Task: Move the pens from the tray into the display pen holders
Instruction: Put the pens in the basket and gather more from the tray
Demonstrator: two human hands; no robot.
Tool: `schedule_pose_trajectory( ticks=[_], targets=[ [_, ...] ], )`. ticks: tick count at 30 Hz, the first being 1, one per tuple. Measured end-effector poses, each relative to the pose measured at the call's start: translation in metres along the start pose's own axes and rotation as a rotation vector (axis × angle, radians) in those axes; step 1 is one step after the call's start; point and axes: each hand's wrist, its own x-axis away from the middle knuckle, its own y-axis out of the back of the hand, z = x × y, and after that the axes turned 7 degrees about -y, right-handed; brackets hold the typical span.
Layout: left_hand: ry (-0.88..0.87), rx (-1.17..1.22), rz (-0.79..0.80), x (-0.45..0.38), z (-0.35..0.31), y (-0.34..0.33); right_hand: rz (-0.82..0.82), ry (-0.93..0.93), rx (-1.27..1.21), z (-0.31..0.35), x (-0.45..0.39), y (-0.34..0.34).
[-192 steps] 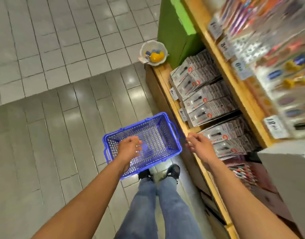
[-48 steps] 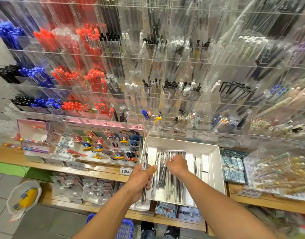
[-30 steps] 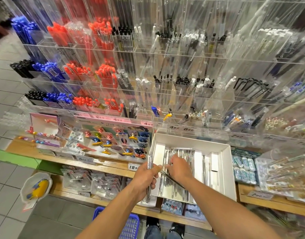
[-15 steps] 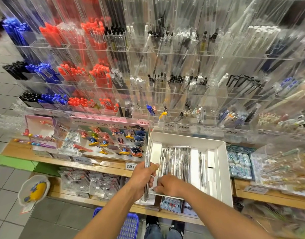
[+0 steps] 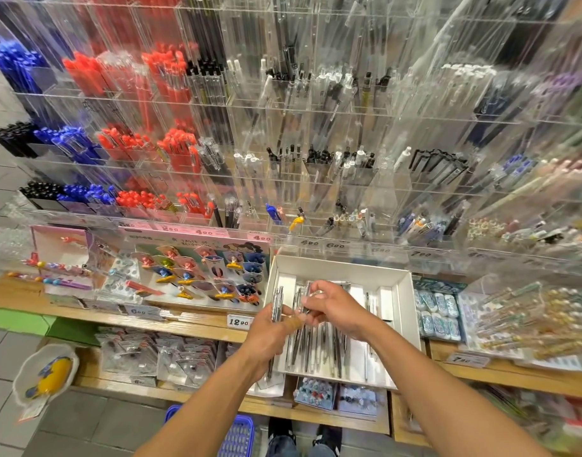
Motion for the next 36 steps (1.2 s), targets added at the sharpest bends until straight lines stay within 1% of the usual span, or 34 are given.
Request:
schedule_pose_trajectory(
  ticks=[2,3,4,6,7,8,10,12,15,18,20,23,26,29,31,34,36],
  targets=[
    [-0.004,-0.022,0.046,0.000,-0.004,-0.005,0.049,0.008,-0.012,0.002,0.002,-0.005],
    [-0.007,-0.024,0.059,-0.001,-0.004,-0.007,0.022,0.027,0.011,0.001,0.002,-0.006],
    [-0.006,-0.031,0.058,-0.001,-0.005,-0.008,-0.050,0.053,0.061,-0.001,0.000,-0.006],
    [0.002,-0.032,0.033,-0.001,-0.004,-0.009,-0.265,0.078,0.213,-0.010,-0.006,-0.002],
    [0.007,-0.022,0.020,-0.002,-0.002,-0.009,-0.357,0.071,0.318,-0.015,-0.011,0.002],
    [0.016,-0.010,0.004,-0.003,-0.001,-0.008,-0.406,0.043,0.433,-0.021,-0.016,0.006],
    [0.031,-0.016,-0.024,-0.005,0.002,-0.005,-0.390,-0.068,0.612,-0.037,-0.025,0.009],
    [0.053,0.005,-0.025,-0.007,0.005,-0.001,-0.351,-0.131,0.706,-0.050,-0.034,0.007],
    [0.115,0.047,0.007,-0.006,0.008,0.005,-0.366,-0.108,0.787,-0.062,-0.045,0.001],
    [0.156,0.117,0.034,-0.003,0.011,0.008,-0.402,-0.068,0.812,-0.067,-0.053,-0.003],
    [0.167,0.177,0.028,-0.002,0.013,0.009,-0.431,-0.055,0.797,-0.069,-0.055,-0.005],
    [0.172,0.165,0.019,0.001,0.016,0.011,-0.464,-0.077,0.723,-0.066,-0.054,-0.003],
    [0.146,0.118,0.013,0.000,0.016,0.011,-0.427,-0.084,0.617,-0.058,-0.046,0.004],
    [0.095,0.106,0.021,-0.003,0.012,0.007,-0.401,-0.006,0.509,-0.043,-0.030,0.010],
    [0.057,0.112,0.024,-0.004,0.008,0.004,-0.336,0.038,0.346,-0.025,-0.018,0.014],
    [0.057,0.120,-0.001,-0.006,-0.001,-0.001,-0.176,0.084,0.096,0.002,-0.002,0.018],
    [0.067,0.096,0.030,-0.008,-0.006,-0.004,-0.095,0.105,0.019,0.012,0.005,0.017]
  ],
)
